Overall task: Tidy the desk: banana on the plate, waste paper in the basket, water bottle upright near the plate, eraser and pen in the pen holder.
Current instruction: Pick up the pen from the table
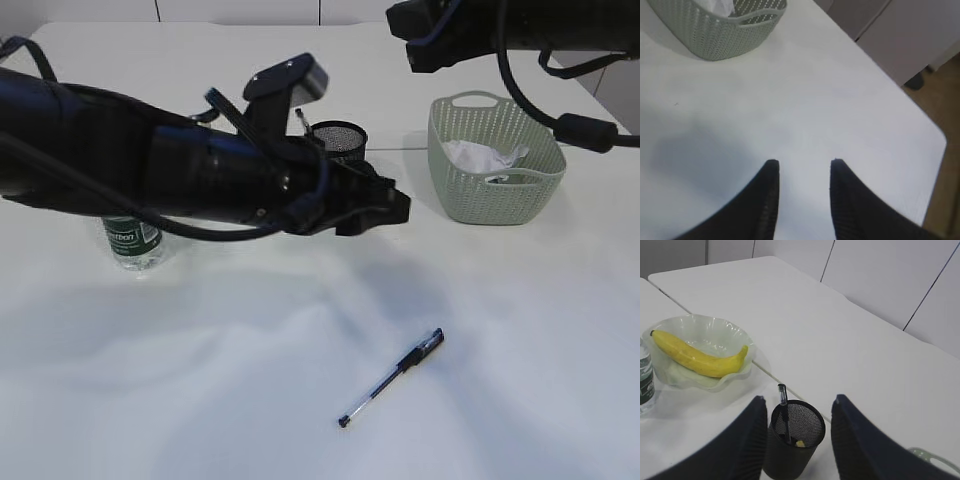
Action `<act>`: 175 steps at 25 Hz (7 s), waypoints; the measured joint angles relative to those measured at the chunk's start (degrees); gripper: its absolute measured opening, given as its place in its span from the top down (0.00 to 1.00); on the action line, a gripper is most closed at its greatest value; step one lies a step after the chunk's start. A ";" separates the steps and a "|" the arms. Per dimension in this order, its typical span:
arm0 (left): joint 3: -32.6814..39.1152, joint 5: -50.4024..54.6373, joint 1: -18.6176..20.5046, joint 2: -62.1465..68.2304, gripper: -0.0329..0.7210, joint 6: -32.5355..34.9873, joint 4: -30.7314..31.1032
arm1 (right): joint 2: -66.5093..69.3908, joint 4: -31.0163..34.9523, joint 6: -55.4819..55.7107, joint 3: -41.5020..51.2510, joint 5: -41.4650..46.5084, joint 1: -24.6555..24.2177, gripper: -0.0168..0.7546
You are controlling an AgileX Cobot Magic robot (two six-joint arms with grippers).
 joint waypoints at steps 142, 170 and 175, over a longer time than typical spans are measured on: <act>-30.37 36.59 -13.17 27.41 0.65 -79.43 101.70 | -20.44 7.30 5.38 20.31 -11.89 -0.10 0.56; -30.13 33.23 -13.05 23.19 0.90 -79.55 107.52 | -20.44 7.40 5.52 20.31 -12.00 -0.10 0.56; -30.04 31.35 -11.40 20.66 0.90 -80.23 107.52 | -20.44 7.40 6.76 20.31 -12.00 -0.10 0.56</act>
